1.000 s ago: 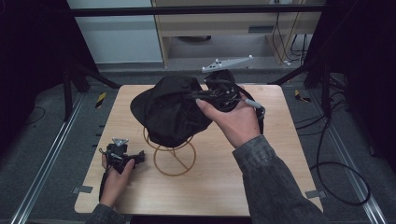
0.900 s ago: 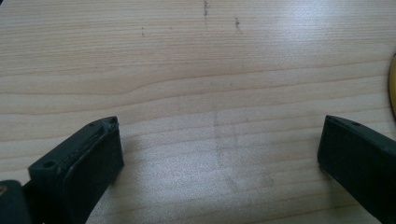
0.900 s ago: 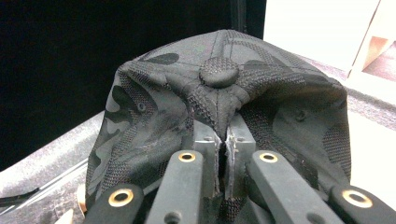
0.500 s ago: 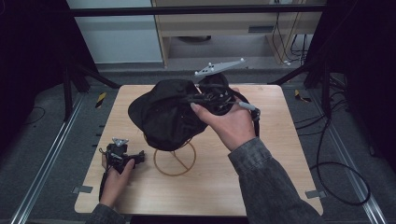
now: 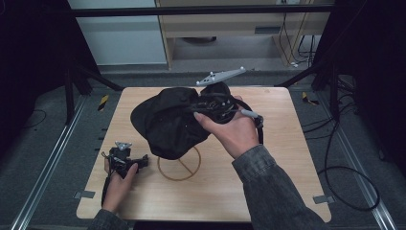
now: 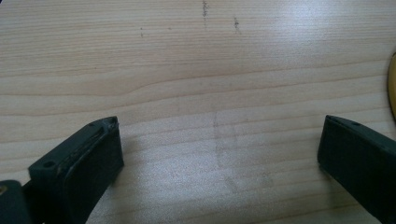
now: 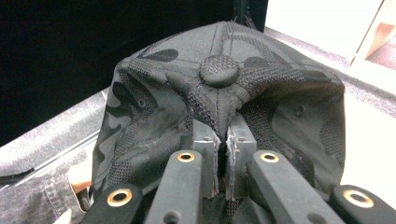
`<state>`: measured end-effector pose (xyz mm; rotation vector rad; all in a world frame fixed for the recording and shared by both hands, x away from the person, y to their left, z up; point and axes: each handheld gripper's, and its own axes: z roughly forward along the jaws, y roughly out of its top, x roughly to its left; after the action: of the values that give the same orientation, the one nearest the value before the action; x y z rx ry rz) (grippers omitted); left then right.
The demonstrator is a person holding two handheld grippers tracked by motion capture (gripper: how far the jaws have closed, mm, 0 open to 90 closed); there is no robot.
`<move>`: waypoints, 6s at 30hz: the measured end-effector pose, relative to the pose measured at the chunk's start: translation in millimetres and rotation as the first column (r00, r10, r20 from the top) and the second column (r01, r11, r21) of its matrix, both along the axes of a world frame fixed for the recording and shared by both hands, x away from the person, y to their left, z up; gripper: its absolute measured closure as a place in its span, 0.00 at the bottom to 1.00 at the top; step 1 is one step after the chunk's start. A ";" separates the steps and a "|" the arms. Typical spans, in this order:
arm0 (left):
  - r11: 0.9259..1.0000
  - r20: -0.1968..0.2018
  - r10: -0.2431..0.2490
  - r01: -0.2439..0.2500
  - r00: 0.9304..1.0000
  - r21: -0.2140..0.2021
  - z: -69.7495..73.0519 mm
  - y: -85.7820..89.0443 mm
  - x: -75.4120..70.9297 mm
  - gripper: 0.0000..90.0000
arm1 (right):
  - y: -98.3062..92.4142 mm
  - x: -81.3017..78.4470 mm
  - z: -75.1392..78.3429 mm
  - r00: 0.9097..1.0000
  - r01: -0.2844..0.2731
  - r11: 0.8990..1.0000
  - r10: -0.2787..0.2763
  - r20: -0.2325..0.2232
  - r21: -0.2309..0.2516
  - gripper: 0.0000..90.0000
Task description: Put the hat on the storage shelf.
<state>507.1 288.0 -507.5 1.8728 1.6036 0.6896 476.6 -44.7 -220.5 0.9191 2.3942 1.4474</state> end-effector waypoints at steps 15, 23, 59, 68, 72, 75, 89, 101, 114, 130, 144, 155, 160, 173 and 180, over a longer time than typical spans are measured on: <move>1.000 0.001 0.001 -0.001 1.000 -0.001 0.0 0.0 0.0 0.00 | -0.3 3.2 -14.1 1.000 0.002 1.000 -0.002 -0.024 -0.024 0.94; 1.000 0.001 0.001 -0.001 1.000 -0.002 0.0 -0.1 0.0 0.00 | -4.1 3.2 -20.5 0.999 0.003 1.000 -0.004 -0.039 -0.025 0.94; 1.000 0.004 0.003 -0.003 1.000 -0.001 -0.3 -0.3 0.2 0.00 | 9.5 4.1 -49.3 0.998 0.001 0.996 -0.008 -0.068 -0.095 0.94; 1.000 0.003 0.002 -0.002 1.000 -0.002 -0.2 -0.3 0.3 0.00 | 16.6 11.1 -47.2 0.998 0.009 0.994 -0.015 -0.059 -0.105 0.94; 1.000 0.002 0.002 -0.002 1.000 -0.002 -0.2 -0.3 0.3 0.00 | 18.7 12.0 -43.9 0.998 0.011 0.994 -0.017 -0.054 -0.113 0.93; 1.000 0.002 0.002 -0.002 1.000 -0.002 -0.2 -0.3 0.3 0.00 | 19.3 12.4 -44.4 0.998 0.012 0.993 -0.018 -0.052 -0.118 0.93; 1.000 0.002 0.002 -0.002 1.000 -0.002 -0.1 -0.3 0.3 0.00 | 17.6 12.7 -44.3 0.999 0.016 0.994 -0.022 -0.048 -0.111 0.85; 1.000 0.003 0.003 -0.003 1.000 -0.003 -0.2 -0.4 0.4 0.00 | 14.8 10.6 -41.8 0.998 0.020 0.994 -0.026 -0.050 -0.109 0.76; 1.000 0.003 0.002 -0.002 1.000 -0.003 -0.2 -0.4 0.4 0.00 | 11.1 5.8 -38.7 0.999 0.016 0.994 -0.021 -0.042 -0.107 0.75; 1.000 0.004 0.003 -0.003 1.000 -0.003 -0.2 -0.4 0.4 0.00 | -12.0 -1.1 -37.9 0.998 0.040 0.994 -0.045 -0.045 -0.103 0.71; 1.000 0.006 0.003 -0.003 1.000 -0.004 -0.4 -0.4 0.4 0.00 | -36.7 -7.4 -40.0 0.996 0.070 0.993 -0.074 -0.041 -0.093 0.64; 1.000 0.006 0.003 -0.003 1.000 -0.004 -0.4 -0.4 0.4 0.00 | -56.1 -13.1 -40.5 0.993 0.107 0.990 -0.110 -0.031 -0.088 0.60; 1.000 0.006 0.002 -0.002 1.000 -0.004 -0.4 -0.4 0.4 0.00 | -65.4 -14.1 -42.1 0.991 0.130 0.987 -0.133 -0.029 -0.090 0.59; 1.000 0.006 0.002 -0.002 1.000 -0.004 -0.4 -0.4 0.4 0.00 | -88.0 -14.3 -54.8 0.981 0.186 0.976 -0.190 -0.030 -0.116 0.56; 1.000 0.006 0.002 -0.002 1.000 -0.004 -0.4 -0.3 0.3 0.00 | -101.5 -13.4 -65.0 0.974 0.217 0.970 -0.222 -0.033 -0.112 0.55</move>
<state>507.5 287.7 -507.9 1.8651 1.6024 0.6913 463.1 -146.1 -285.5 1.1593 2.2900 1.2172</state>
